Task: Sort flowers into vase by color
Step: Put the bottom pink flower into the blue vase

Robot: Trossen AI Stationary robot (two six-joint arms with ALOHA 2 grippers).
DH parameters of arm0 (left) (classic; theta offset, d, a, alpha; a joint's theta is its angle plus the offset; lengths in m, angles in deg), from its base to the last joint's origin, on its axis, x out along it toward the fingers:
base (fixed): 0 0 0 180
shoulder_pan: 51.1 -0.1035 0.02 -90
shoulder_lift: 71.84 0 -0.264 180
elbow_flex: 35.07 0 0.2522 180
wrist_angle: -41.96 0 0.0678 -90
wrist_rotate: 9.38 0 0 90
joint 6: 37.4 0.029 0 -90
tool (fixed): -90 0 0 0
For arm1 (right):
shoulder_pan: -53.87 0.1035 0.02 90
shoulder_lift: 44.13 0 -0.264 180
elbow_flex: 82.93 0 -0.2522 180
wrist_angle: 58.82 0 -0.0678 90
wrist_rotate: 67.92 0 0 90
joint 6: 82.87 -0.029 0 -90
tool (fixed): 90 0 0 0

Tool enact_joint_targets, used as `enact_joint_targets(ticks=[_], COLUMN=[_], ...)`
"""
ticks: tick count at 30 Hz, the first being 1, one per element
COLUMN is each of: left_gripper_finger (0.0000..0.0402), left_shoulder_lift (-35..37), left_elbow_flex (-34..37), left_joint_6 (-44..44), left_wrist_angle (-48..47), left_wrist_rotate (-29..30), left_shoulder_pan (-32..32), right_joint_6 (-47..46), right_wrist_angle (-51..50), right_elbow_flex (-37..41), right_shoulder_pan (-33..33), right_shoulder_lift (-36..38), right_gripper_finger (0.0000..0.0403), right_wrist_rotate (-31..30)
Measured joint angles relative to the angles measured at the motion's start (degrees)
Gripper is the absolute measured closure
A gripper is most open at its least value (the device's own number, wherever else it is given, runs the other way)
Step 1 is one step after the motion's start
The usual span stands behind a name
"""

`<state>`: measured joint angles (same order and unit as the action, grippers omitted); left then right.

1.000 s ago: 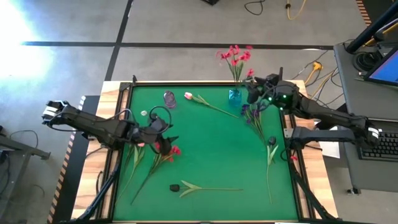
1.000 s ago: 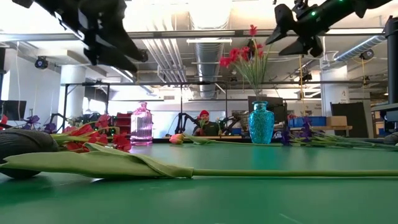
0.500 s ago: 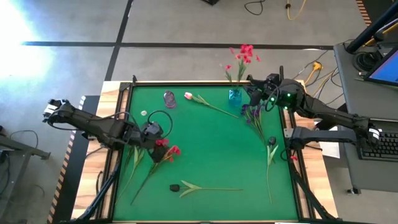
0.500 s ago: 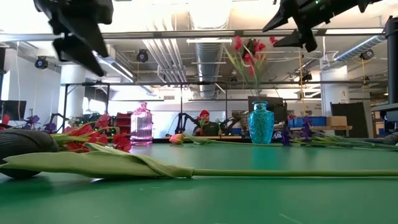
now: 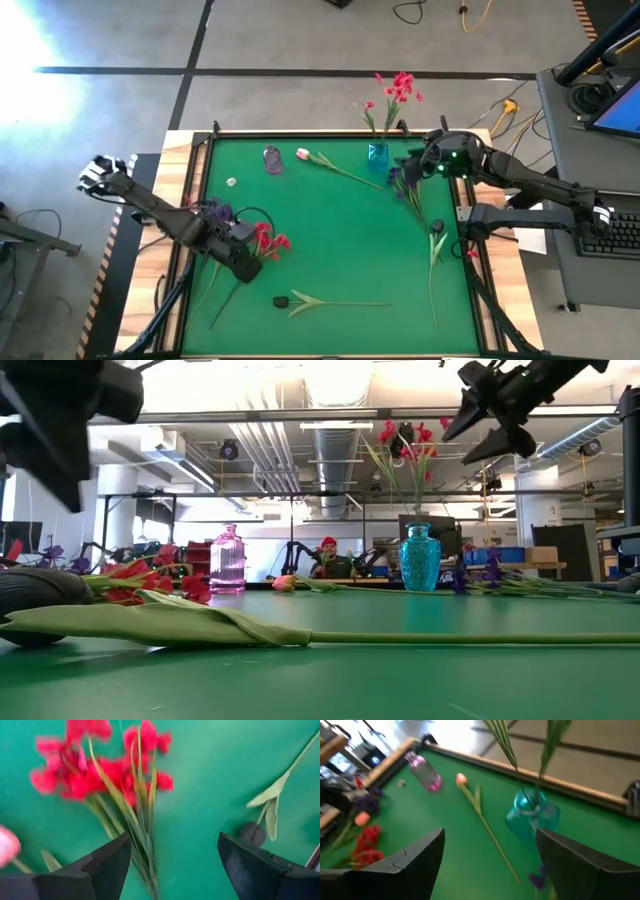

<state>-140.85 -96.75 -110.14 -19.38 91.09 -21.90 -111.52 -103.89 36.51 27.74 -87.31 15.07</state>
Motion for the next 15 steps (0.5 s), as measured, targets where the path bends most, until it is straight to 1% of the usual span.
enact_joint_targets(ticks=[3,5,7,8,10,15], left_gripper_finger=[0.0119,0.0119,0.0119,0.0119,0.0119,0.0119], left_shoulder_lift=[-1.94,-3.61,-5.48,-6.32,-7.78,-9.77], left_elbow_flex=[0.0,0.0,0.09,0.11,0.12,1.2], left_joint_6=[-7.94,-14.76,-19.21,-20.21,-20.79,-18.71], left_wrist_angle=[-3.85,-9.7,-16.62,-19.13,-21.53,-20.24], left_wrist_rotate=[-2.47,-4.35,-7.05,-8.11,-8.34,-6.83], left_shoulder_pan=[1.21,1.99,2.57,2.83,3.39,3.52], right_joint_6=[-0.36,-0.45,-0.49,-0.62,-1.25,-1.72], right_wrist_angle=[-2.99,-3.11,-3.04,-2.85,-2.51,-2.26], right_elbow_flex=[0.34,0.55,0.58,0.58,0.56,0.32], right_shoulder_pan=[0.0,0.02,0.0,0.0,0.0,0.02], right_shoulder_lift=[-0.07,-0.07,-0.07,-0.07,-0.07,-0.04], right_gripper_finger=[0.0099,0.0099,0.0099,0.0099,0.0099,0.0099], right_wrist_rotate=[0.0,0.03,0.13,0.51,1.17,1.49])
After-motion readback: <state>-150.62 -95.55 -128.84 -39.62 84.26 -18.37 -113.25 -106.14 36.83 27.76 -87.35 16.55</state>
